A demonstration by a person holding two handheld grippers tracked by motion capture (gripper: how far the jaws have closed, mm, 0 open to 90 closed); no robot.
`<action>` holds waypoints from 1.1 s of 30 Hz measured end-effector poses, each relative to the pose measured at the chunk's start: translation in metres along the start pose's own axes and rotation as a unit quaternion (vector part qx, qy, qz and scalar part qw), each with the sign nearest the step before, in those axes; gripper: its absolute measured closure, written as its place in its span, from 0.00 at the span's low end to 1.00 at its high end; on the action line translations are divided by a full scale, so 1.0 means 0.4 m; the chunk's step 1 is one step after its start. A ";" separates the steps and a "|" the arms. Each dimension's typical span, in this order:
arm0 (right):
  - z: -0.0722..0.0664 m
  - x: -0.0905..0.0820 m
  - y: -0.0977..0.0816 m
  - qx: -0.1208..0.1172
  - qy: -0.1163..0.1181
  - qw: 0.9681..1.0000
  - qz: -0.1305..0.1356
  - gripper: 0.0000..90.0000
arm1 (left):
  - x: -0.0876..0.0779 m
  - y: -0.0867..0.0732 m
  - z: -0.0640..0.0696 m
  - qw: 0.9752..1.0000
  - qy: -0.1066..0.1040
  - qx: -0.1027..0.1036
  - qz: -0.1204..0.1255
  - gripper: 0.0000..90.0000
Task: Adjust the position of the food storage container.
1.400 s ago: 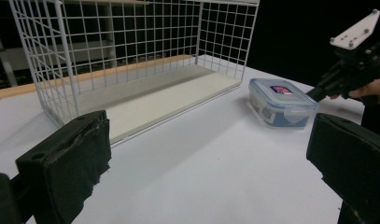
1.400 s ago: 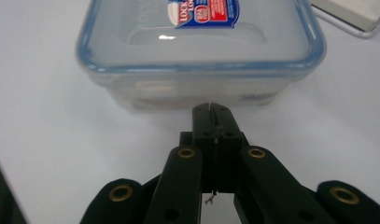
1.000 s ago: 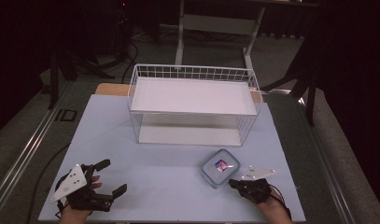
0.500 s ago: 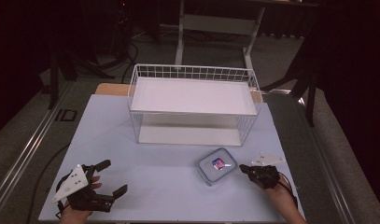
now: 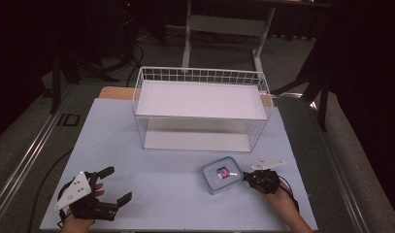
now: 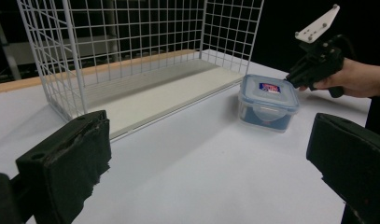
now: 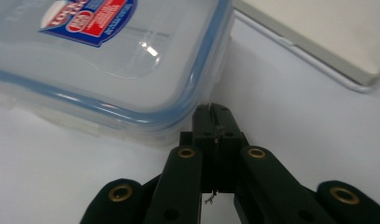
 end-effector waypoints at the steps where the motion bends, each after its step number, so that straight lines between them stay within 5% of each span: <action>1: -0.007 0.000 0.001 0.000 0.002 1.000 0.001 1.00 | 0.001 -0.001 0.001 1.000 0.000 0.001 -0.002 0.01; 7: -0.075 -0.002 0.016 0.003 0.039 0.999 0.017 1.00 | 0.006 -0.005 0.002 1.000 -0.001 0.002 -0.008 0.01; 12: -0.115 0.005 0.033 -0.020 0.055 0.998 0.018 0.99 | 0.011 -0.008 0.005 1.000 -0.003 0.005 -0.013 0.01; 22: -0.069 0.000 0.028 -0.015 0.020 1.000 0.009 1.00 | 0.012 -0.009 0.010 1.000 -0.004 0.011 -0.015 0.01; 33: -0.099 0.034 0.068 -0.025 0.043 0.999 0.007 1.00 | 0.014 -0.012 0.012 1.000 -0.007 0.015 -0.021 0.01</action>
Point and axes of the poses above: each handheld gripper's, and its own axes: x roughly forward along the jaws, y roughly out of its top, z roughly to its right, the point moved 7 cm from there along x, roughly forward along the jaws, and after that the axes turned 15 degrees about -x, right-handed, at the moved point
